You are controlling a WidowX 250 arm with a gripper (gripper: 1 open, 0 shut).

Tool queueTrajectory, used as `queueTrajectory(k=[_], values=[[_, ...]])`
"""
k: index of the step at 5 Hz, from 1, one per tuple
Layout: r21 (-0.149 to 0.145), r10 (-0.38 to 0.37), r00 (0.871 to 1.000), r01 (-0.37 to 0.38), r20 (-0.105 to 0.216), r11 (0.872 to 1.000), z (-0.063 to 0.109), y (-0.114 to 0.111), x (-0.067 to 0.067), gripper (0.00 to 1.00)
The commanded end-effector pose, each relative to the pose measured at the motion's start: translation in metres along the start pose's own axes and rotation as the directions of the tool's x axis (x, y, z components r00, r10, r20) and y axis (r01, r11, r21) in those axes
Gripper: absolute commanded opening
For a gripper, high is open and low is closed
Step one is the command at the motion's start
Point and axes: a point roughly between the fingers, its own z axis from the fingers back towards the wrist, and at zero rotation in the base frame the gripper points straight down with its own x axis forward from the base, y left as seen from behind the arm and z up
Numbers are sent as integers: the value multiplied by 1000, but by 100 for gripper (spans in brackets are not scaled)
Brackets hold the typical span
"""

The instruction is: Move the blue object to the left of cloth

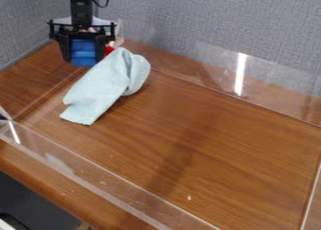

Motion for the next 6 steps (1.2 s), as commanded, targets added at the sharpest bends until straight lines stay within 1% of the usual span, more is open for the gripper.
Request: queueTrajectory(k=[1, 6], values=[[-15, 21, 995, -19, 101, 1000, 36, 7, 4, 0], [2, 52, 996, -52, 78, 999, 14, 6, 1, 0]])
